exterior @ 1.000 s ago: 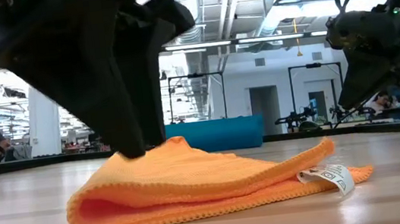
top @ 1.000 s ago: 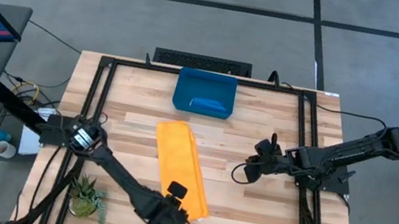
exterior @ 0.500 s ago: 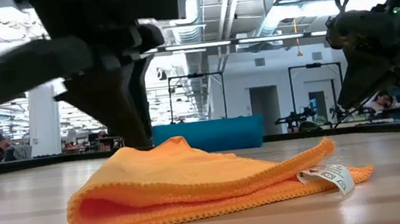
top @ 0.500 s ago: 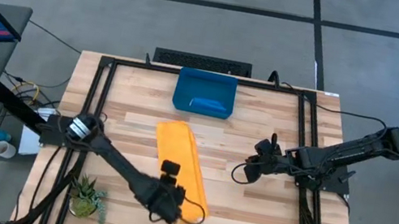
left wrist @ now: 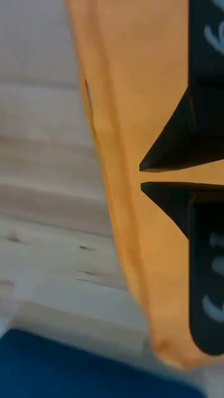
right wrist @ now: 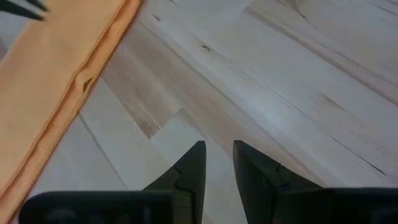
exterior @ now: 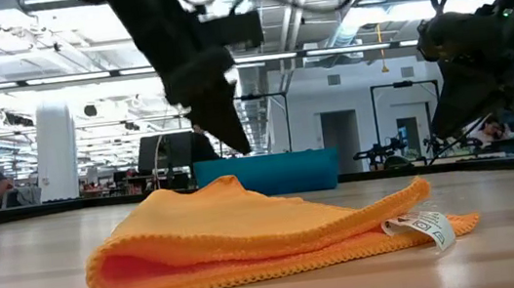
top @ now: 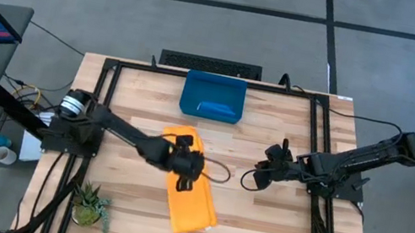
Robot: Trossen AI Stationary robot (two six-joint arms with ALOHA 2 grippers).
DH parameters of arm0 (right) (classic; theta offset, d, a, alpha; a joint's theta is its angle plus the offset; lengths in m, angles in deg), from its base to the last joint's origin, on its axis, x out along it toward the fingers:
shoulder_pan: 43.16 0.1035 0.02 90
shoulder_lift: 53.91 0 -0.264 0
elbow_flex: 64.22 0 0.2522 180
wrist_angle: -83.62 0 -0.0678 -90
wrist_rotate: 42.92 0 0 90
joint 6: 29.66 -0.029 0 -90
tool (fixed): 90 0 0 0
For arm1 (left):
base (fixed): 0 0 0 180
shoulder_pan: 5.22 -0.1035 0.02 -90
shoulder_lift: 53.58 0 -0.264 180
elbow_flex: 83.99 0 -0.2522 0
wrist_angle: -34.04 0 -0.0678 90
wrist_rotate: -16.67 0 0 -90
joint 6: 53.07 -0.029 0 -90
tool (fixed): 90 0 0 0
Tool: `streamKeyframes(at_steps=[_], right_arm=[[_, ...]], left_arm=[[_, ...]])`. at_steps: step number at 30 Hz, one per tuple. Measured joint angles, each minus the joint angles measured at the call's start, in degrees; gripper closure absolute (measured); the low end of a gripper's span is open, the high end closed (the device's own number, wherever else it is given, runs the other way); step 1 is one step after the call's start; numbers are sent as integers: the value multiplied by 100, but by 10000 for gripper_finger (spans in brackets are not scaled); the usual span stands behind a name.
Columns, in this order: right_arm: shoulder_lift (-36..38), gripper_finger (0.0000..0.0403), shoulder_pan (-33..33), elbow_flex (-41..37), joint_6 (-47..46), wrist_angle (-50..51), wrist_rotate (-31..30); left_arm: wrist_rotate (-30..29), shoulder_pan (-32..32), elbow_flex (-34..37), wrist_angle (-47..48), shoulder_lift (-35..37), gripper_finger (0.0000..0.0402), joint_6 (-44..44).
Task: Roll microfiber towels into tight, uniform cylinder then place into a basket
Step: Fold the orange microfiber towel
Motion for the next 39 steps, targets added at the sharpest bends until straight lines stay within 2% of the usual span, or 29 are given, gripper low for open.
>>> streamKeyframes(at_steps=[4,10,17,21,25,33,35,39], right_arm=[[-2,300,0,0,2,-1,-1],[-11,300,0,0,4,20,-1],[-11,300,2,0,4,-41,-1],[-13,300,0,0,2,-27,-1],[-13,300,0,0,2,-29,-1],[-13,300,0,-2,4,-25,-1],[-13,300,0,-1,2,-29,-1],[-13,300,0,0,4,-28,-1]], left_arm=[[295,-222,235,-214,-169,382,206],[350,-243,213,-482,-386,395,311],[409,-261,218,-378,-398,401,467],[481,-372,217,-557,-687,401,488],[597,-469,167,-1051,-966,401,371],[813,-475,153,-1911,-1042,401,0],[1037,-458,154,-2036,-1046,401,-135],[1002,-451,154,-2044,-1047,401,-159]])
